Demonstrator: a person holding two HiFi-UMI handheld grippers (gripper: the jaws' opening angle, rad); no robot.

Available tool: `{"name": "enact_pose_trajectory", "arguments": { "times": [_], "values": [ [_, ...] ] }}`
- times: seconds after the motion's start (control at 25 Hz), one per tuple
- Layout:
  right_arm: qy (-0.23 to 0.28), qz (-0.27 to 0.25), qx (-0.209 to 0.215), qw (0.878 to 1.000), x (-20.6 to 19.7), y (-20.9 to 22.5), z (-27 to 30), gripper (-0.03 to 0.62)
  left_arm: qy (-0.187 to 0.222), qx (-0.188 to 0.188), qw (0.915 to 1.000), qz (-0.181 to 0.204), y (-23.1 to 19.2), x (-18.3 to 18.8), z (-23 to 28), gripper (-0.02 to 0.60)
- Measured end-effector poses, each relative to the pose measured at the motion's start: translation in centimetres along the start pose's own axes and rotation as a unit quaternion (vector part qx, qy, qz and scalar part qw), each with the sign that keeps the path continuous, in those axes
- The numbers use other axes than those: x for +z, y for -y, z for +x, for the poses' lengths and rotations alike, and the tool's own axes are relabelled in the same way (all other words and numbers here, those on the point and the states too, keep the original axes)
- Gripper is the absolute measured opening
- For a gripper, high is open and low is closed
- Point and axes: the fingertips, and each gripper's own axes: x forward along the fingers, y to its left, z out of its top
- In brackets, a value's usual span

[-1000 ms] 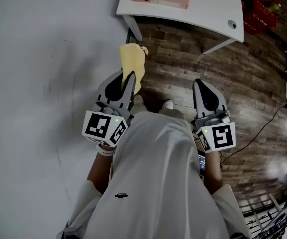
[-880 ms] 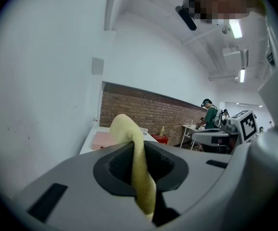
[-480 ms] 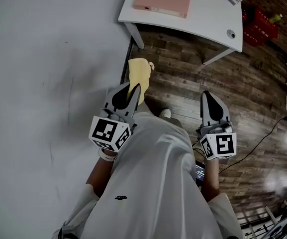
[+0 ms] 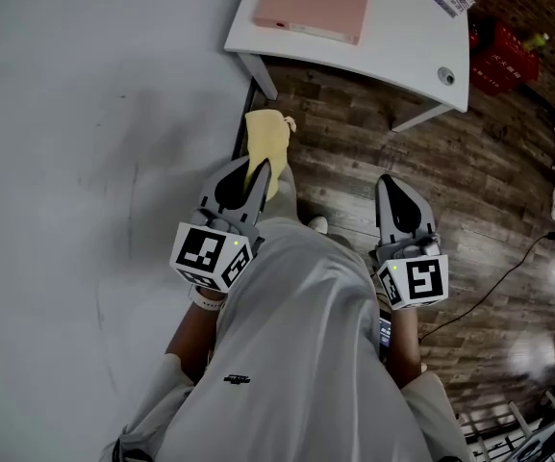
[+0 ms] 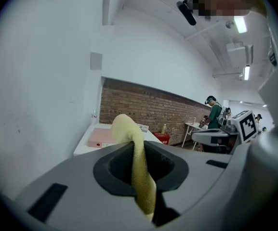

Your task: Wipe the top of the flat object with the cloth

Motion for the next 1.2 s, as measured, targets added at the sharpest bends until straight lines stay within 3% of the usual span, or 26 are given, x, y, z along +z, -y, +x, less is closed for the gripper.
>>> {"name": "enact_pose_trajectory", "arguments": {
  "times": [0.24,0.52,1.04,1.2],
  "values": [
    [-0.009,0.002,-0.006,1.0,0.7,1.9,4.5,0.006,-0.001,-0.013,0.9999,0.0,-2.9,1.8,4.6,0.058],
    [-0.02,0.013,-0.027,0.999,3.1,4.0,13.3,0.006,-0.004,-0.032,0.9995,-0.005,-10.0,5.3,10.6,0.058],
    [-0.007,0.007,-0.064,0.998,9.7,5.2,29.0,0.006,0.01,-0.098,0.9949,-0.025,-21.5,12.2,19.4,0.058],
    [-0.004,0.0,-0.07,0.998,11.4,3.4,32.0,0.006,0.016,-0.118,0.9922,-0.037,-24.3,13.9,20.2,0.058]
  ]
}}
